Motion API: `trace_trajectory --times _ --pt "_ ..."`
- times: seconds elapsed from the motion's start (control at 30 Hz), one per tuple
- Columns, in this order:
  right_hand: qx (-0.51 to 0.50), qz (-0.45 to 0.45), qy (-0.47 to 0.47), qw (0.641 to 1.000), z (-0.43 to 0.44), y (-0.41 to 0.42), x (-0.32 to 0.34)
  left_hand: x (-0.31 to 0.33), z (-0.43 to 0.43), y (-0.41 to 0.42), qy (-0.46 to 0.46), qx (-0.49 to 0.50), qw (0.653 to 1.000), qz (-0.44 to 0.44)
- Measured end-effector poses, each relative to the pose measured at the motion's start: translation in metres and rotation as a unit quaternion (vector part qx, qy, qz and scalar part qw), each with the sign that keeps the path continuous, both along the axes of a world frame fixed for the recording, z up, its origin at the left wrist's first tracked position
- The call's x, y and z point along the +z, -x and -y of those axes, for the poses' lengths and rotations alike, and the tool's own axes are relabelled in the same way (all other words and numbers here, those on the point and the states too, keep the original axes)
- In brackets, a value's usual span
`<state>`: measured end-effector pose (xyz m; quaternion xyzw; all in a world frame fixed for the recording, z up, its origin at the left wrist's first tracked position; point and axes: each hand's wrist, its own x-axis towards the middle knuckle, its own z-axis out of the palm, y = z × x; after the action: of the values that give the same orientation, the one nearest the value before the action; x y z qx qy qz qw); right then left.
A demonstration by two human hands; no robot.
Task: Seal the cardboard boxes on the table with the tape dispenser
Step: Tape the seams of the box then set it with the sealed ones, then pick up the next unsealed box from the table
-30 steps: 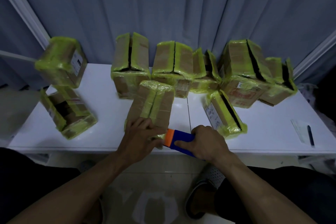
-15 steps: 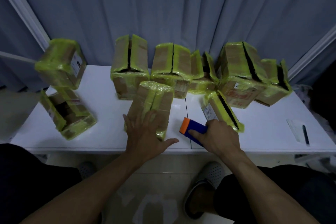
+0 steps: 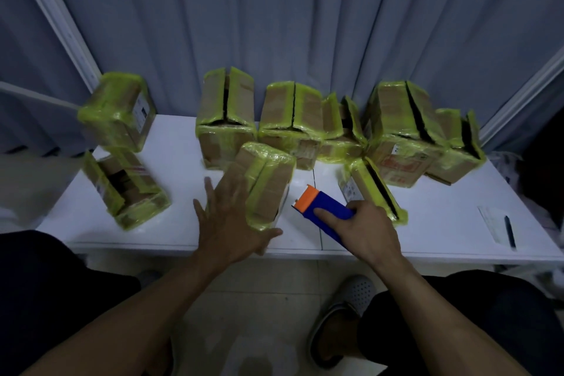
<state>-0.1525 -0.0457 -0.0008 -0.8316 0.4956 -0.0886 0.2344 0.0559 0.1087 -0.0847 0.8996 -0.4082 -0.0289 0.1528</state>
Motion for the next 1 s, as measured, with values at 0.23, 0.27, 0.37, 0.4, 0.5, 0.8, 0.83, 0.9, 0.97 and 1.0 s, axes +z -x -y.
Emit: trace_trajectory --times 0.23,0.27,0.37,0.4,0.5,0.8,0.83,0.9,0.97,1.0 --pt "0.011 0.058 0.007 0.998 -0.016 -0.016 0.012 0.031 -0.015 -0.001 0.064 0.023 0.993 -0.097" --pt "0.013 0.069 0.007 0.998 -0.019 -0.019 0.016 0.037 -0.020 0.001 0.082 0.008 0.992 -0.091" --pt "0.013 0.147 -0.002 0.989 -0.026 -0.030 0.028 0.051 -0.037 0.002 0.112 0.002 0.990 -0.084" --pt "0.011 0.179 -0.009 0.984 -0.030 -0.033 0.033 0.056 -0.044 0.000 0.136 0.013 0.987 -0.086" --pt "0.021 0.260 -0.040 0.965 -0.043 -0.050 0.049 0.073 -0.064 -0.013 0.198 0.050 0.976 -0.073" --pt "0.087 0.371 -0.109 0.918 -0.077 -0.162 0.107 0.153 -0.096 -0.092 0.251 0.203 0.946 -0.031" --pt "0.091 0.370 -0.112 0.918 -0.077 -0.177 0.110 0.158 -0.094 -0.106 0.252 0.218 0.942 -0.035" --pt "0.094 0.368 -0.125 0.916 -0.072 -0.206 0.112 0.165 -0.088 -0.136 0.247 0.242 0.937 -0.052" --pt "0.092 0.363 -0.147 0.915 -0.066 -0.232 0.111 0.169 -0.079 -0.164 0.235 0.253 0.936 -0.062" --pt "0.092 0.359 -0.155 0.916 -0.063 -0.244 0.109 0.167 -0.073 -0.178 0.233 0.253 0.937 -0.068"
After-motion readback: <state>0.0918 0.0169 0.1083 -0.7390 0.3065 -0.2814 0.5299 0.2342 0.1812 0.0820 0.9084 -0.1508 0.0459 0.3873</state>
